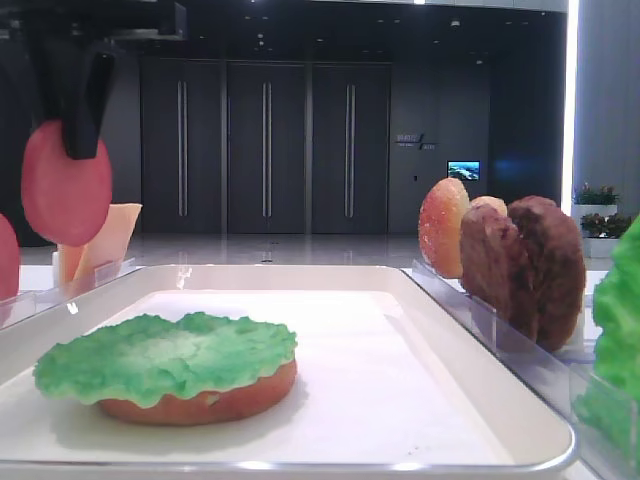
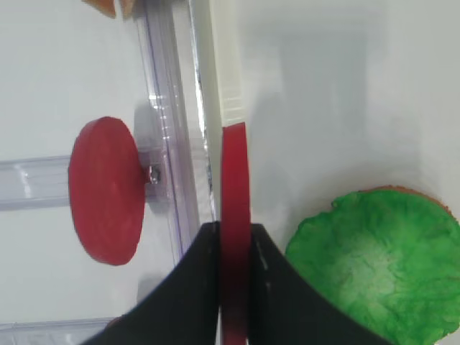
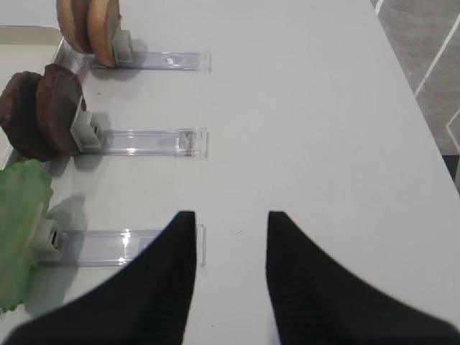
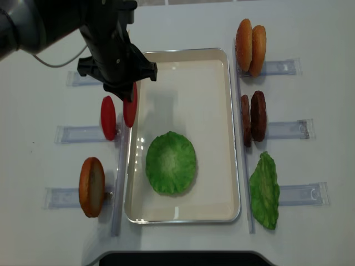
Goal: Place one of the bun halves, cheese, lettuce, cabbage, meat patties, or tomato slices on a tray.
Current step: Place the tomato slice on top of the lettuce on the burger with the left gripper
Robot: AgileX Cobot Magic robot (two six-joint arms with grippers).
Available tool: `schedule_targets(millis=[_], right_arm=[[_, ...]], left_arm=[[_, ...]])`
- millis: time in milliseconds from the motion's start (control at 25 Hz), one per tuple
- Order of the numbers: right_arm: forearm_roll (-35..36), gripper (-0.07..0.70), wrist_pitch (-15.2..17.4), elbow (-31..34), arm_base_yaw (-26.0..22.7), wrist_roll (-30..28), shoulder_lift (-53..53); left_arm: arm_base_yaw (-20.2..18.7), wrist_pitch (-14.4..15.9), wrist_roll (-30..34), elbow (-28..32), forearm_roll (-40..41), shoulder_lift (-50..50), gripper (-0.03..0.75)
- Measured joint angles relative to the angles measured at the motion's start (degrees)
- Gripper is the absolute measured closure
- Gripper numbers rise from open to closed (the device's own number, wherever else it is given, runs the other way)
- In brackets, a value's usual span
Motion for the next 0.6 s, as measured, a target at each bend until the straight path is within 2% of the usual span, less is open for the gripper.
schedule_targets(millis=[360,520,600], right_arm=[[0.0,0.397,0.0,0.0,0.0,0.0,0.0],[0.0,0.397,0.0,0.0,0.0,0.0,0.0],[0.0,0.397,0.0,0.0,0.0,0.0,0.0]], left_arm=[[0.0,6.4,1.1,-0.4,-1.0,-6.2,0.662],[0.0,6.1,1.6,5.6,-2.5,-12.9,0.662],[0.0,3.6,1.6,11.0,-4.4,-17.8,0.662]])
